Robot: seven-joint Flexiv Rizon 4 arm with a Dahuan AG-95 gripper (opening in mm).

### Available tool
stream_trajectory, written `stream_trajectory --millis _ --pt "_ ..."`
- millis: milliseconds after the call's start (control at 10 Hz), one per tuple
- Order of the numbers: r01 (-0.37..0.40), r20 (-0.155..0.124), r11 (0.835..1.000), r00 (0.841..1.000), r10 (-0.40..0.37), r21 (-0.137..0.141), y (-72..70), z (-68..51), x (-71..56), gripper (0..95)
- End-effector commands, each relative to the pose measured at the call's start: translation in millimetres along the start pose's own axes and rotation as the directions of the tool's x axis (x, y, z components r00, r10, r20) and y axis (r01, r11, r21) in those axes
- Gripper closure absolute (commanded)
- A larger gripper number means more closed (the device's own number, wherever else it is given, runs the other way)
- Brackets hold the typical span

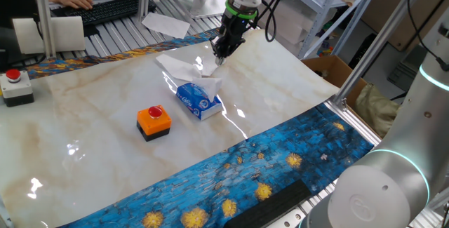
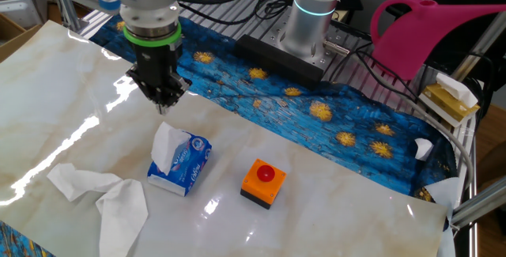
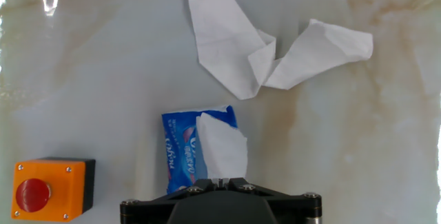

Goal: Pull out a napkin

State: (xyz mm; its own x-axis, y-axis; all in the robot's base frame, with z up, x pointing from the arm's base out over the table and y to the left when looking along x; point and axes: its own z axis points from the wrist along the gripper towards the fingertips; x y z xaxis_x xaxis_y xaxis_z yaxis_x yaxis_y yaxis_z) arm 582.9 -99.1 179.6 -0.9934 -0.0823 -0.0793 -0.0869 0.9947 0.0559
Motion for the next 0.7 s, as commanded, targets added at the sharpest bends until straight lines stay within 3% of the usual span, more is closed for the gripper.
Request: stream_trajectory --millis 100,700 --pt "0.004 -0.007 1.0 1.0 -0.004 -0.004 -2.3 -0.8 -7.1 95.0" --pt "-0.012 -0.007 1.0 1.0 0.012 0.0 -5.5 -3.1 -12.5 95.0"
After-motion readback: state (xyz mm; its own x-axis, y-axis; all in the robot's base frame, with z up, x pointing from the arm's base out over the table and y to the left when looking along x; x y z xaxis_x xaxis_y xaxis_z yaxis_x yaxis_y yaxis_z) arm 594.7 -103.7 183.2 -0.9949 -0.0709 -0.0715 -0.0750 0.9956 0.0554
